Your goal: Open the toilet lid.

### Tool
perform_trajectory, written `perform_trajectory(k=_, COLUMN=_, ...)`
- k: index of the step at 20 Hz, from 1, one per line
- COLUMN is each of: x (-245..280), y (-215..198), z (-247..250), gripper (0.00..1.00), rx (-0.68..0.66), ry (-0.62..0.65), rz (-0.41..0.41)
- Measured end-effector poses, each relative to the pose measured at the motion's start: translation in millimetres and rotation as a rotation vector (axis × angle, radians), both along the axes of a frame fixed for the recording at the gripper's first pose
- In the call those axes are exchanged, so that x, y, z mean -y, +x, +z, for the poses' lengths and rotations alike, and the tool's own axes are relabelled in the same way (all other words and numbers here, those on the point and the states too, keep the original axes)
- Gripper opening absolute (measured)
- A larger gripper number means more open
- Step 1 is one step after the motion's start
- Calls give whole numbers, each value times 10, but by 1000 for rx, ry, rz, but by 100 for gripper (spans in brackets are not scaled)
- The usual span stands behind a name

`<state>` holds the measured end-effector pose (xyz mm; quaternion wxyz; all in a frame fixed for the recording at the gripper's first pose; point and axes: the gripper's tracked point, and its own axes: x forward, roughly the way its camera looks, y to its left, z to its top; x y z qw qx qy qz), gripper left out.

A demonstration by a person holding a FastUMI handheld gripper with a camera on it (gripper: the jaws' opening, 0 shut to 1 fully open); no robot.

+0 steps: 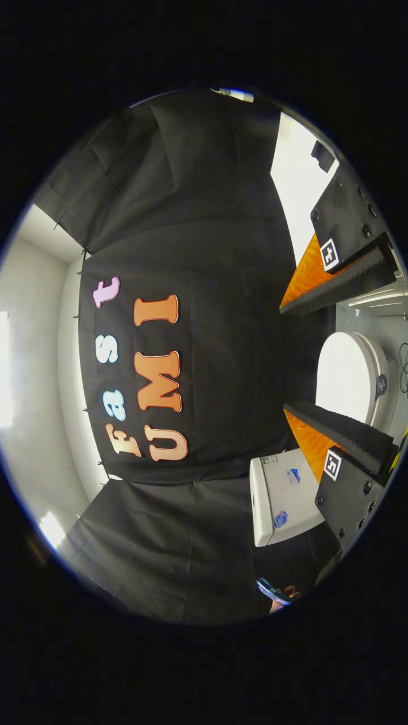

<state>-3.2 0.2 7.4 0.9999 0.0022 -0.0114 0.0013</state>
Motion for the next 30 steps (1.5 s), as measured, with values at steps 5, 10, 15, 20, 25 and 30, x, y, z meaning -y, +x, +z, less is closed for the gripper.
perform_trajectory(k=5, x=112, y=-99, z=356, gripper=98, rx=127, ry=53, rz=-23)
perform_trajectory(k=10, x=152, y=-86, z=289, gripper=98, rx=108, ry=84, rz=-44)
perform_trajectory(k=15, x=207, y=-69, z=275, gripper=98, rx=84, ry=78, rz=-75)
perform_trajectory(k=20, x=-122, y=65, z=181, gripper=98, rx=58, ry=152, rz=-42)
perform_trajectory(k=25, x=-479, y=354, z=-786, gripper=98, rx=-88, ry=313, rz=-9)
perform_trajectory(k=30, x=-473, y=203, z=-2173, gripper=98, rx=-423, ry=512, rz=-21)
